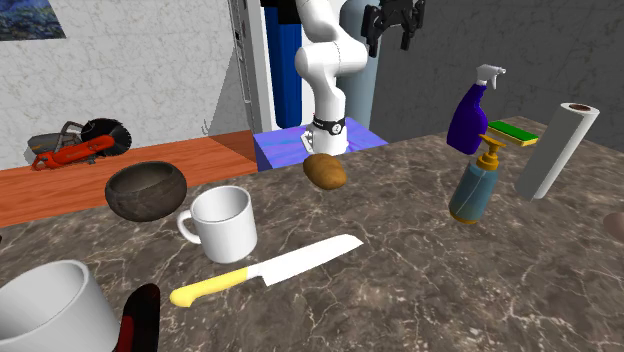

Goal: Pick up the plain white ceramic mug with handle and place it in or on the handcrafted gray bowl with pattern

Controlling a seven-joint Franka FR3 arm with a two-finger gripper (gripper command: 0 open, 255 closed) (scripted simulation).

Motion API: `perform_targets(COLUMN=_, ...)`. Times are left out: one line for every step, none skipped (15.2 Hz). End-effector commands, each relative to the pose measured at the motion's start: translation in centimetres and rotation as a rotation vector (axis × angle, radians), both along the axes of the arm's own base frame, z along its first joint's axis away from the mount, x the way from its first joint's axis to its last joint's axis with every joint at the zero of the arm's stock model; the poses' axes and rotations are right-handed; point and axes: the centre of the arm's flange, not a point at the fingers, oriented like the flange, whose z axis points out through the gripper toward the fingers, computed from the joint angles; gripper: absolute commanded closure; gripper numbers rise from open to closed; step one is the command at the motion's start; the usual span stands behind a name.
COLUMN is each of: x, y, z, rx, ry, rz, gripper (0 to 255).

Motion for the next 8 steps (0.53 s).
perform_targets(x=0.0, y=0.0, z=0.0, rx=0.000, ry=0.000, rz=0.000, gripper=0)
perform_targets(x=0.5, y=-1.1, z=-0.5, rx=-0.003, ry=-0.004, rz=-0.003, gripper=0)
perform_targets(x=0.9, y=-2.1, z=-1.0, rx=-0.006, ry=-0.008, rz=-0.006, gripper=0)
perform_targets(x=1.4, y=-3.2, z=-1.5, rx=-0.008, ry=-0.011, rz=-0.009, gripper=0)
perform_targets(x=1.8, y=-4.2, z=-2.0, rx=-0.011, ry=-0.015, rz=-0.012, gripper=0)
perform_targets(x=2.3, y=-5.3, z=-2.5, rx=-0.014, ry=-0.019, rz=-0.016, gripper=0)
perform_targets(x=2.8, y=-6.4, z=-3.0, rx=-0.017, ry=-0.023, rz=-0.019, gripper=0)
perform_targets(x=3.2, y=-7.4, z=-3.5, rx=-0.020, ry=-0.026, rz=-0.022, gripper=0)
